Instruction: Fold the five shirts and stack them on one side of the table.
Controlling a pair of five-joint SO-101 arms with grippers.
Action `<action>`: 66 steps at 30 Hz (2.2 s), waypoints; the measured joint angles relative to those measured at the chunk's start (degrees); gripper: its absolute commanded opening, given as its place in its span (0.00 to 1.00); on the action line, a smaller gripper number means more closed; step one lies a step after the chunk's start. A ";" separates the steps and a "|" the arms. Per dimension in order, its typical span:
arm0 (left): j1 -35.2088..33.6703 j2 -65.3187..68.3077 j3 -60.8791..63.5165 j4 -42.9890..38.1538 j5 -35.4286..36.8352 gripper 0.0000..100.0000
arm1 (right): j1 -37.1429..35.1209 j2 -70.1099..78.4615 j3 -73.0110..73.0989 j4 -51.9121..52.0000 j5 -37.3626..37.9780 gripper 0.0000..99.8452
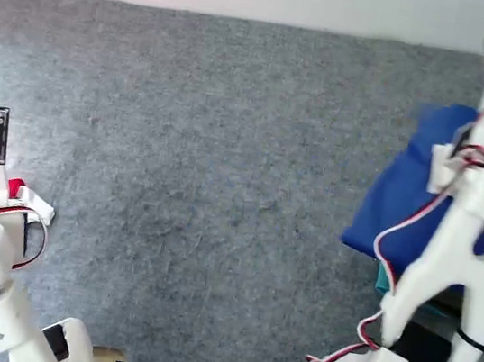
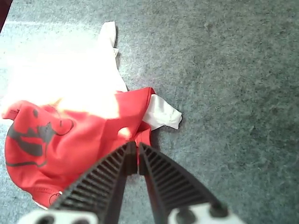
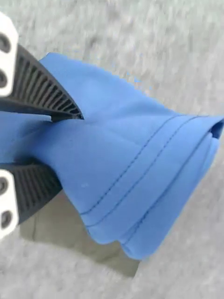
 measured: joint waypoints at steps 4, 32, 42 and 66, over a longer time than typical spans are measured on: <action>0.00 0.00 0.00 0.00 0.00 0.01 | 5.19 1.49 0.00 0.00 3.34 0.01; 0.00 0.00 -2.73 2.02 0.00 0.01 | 14.42 10.37 0.00 -5.27 7.21 0.38; 0.00 0.00 -2.73 2.02 0.00 0.01 | 12.66 8.53 1.41 0.09 4.31 0.03; -13.19 0.00 21.01 -8.44 -21.27 0.17 | 5.80 -39.30 55.12 0.09 3.60 0.05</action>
